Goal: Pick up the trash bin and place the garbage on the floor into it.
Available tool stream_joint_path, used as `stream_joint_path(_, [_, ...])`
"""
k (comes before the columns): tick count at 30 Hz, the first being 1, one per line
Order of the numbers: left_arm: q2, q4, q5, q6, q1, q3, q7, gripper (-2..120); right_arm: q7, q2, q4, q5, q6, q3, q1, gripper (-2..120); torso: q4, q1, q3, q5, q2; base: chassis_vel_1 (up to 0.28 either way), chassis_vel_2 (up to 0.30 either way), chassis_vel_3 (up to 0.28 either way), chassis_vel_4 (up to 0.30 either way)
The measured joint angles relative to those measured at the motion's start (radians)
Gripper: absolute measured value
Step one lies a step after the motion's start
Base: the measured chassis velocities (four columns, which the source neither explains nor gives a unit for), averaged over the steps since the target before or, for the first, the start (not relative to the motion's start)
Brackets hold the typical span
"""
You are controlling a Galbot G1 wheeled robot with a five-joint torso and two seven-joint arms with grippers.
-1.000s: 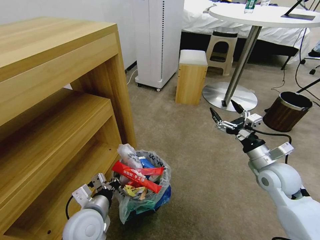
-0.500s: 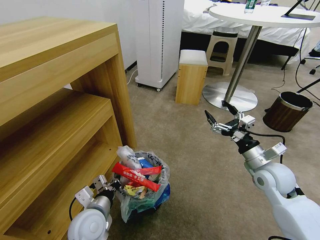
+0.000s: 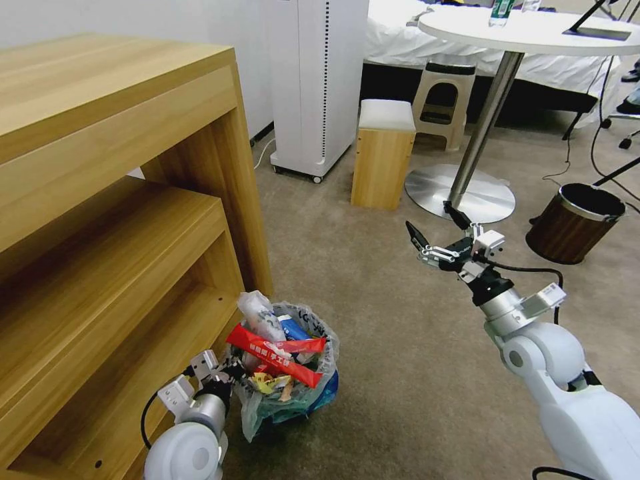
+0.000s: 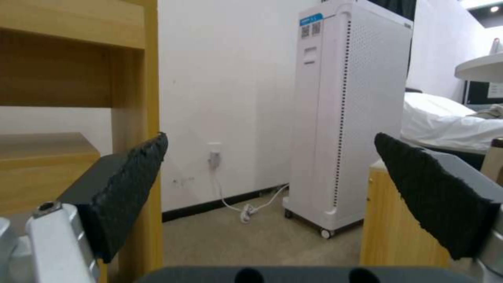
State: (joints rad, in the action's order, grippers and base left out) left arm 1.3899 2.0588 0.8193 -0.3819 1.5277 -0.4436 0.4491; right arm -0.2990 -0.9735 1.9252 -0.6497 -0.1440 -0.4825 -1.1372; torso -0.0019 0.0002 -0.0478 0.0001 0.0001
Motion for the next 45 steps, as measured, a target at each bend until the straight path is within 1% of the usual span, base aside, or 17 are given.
stream_joint_path(5, [0.001,-0.004,0.003,-0.001,-0.005,0.005,0.013,3,-0.001,0.000,0.000,0.000,0.000,0.001,0.001,100,0.0000,0.000,0.000,0.0001,0.000,0.000,0.000,0.000,0.000])
stream_joint_path(11, [0.000,0.007,0.020,-0.017,-0.007,0.013,0.037,21,-0.001,0.001,0.004,0.000,0.000,0.001,-0.002,100,0.0000,0.000,0.000,-0.0002,0.000,0.000,0.000,0.000,0.000])
stream_joint_path(14, [-0.013,0.047,0.025,-0.026,-0.003,0.015,0.053,35,-0.001,-0.002,0.008,0.002,0.000,0.001,-0.005,100,-0.0001,0.000,0.000,-0.0003,0.000,0.000,0.000,0.000,0.000])
stream_joint_path(15, [-0.013,0.047,0.025,-0.026,-0.003,0.015,0.053,35,-0.001,-0.002,0.008,0.002,0.000,0.001,-0.005,100,-0.0001,0.000,0.000,-0.0003,0.000,0.000,0.000,0.000,0.000])
stream_joint_path(17, [-0.035,0.101,0.036,-0.038,-0.002,0.011,0.068,48,-0.001,-0.006,0.010,0.007,0.000,0.003,-0.006,100,0.0000,0.000,0.000,-0.0003,0.000,0.000,0.000,0.000,0.000])
stream_joint_path(18, [-0.035,0.101,0.036,-0.038,-0.002,0.011,0.068,48,-0.001,-0.006,0.010,0.007,0.000,0.003,-0.006,100,0.0000,0.000,0.000,-0.0003,0.000,0.000,0.000,0.000,0.000])
stream_joint_path(21, [-0.082,0.180,0.056,-0.053,0.002,-0.005,0.087,61,-0.004,-0.013,0.010,0.016,-0.003,0.005,-0.017,100,-0.0001,0.000,0.000,-0.0002,0.000,0.000,0.000,0.000,0.000])
stream_joint_path(23, [-0.094,0.198,0.060,-0.058,0.005,-0.008,0.091,63,-0.005,-0.014,0.010,0.017,-0.003,0.005,-0.020,100,-0.0001,0.000,0.000,-0.0002,0.000,0.000,0.000,0.000,0.000])
stream_joint_path(25, [-0.143,0.253,0.066,-0.071,0.024,-0.023,0.101,76,-0.005,-0.017,0.015,0.021,-0.003,0.004,-0.037,100,0.0000,0.000,0.000,-0.0001,0.000,0.000,0.000,0.000,0.000])
stream_joint_path(27, [-0.174,0.280,0.063,-0.074,0.042,-0.032,0.101,81,0.003,-0.018,0.026,0.024,-0.001,-0.002,-0.053,100,0.0000,0.000,0.000,0.0000,0.000,0.000,0.000,0.000,0.000])
stream_joint_path(30, [-0.243,0.311,-0.049,-0.054,0.116,-0.039,0.060,93,0.029,-0.018,0.072,0.059,0.007,-0.039,-0.120,100,-0.0001,0.000,0.000,-0.0001,0.000,0.000,0.000,0.000,0.000])
stream_joint_path(33, [-0.268,0.320,-0.126,-0.030,0.162,-0.034,0.026,99,0.034,-0.020,0.096,0.073,0.006,-0.069,-0.159,100,0.0000,0.000,0.000,-0.0002,0.000,0.000,0.000,0.000,0.000])
stream_joint_path(34, [-0.280,0.324,-0.213,0.006,0.195,-0.033,-0.012,99,0.044,-0.023,0.118,0.077,0.001,-0.095,-0.191,100,-0.0001,0.000,0.000,0.0000,0.000,0.000,0.000,0.000,0.000])
stream_joint_path(35, [-0.280,0.324,-0.213,0.006,0.195,-0.033,-0.012,99,0.044,-0.023,0.118,0.077,0.001,-0.095,-0.191,100,-0.0001,0.000,0.000,0.0000,0.000,0.000,0.000,0.000,0.000])
stream_joint_path(38, [-0.286,0.326,-0.323,0.076,0.225,-0.032,-0.067,100,0.065,-0.026,0.151,0.077,-0.009,-0.132,-0.235,100,0.0000,0.000,0.000,-0.0002,0.000,0.000,0.000,0.000,0.000])
stream_joint_path(40, [-0.286,0.329,-0.420,0.148,0.247,-0.036,-0.119,100,0.074,-0.026,0.177,0.087,-0.022,-0.174,-0.283,100,-0.0001,0.000,0.000,-0.0002,0.000,0.000,0.000,0.000,0.000])
stream_joint_path(45, [-0.273,0.358,-0.514,0.212,0.297,-0.046,-0.135,100,0.094,-0.027,0.213,0.095,-0.077,-0.251,-0.377,100,0.0000,0.000,0.000,-0.0001,0.000,0.000,0.000,0.000,0.000])
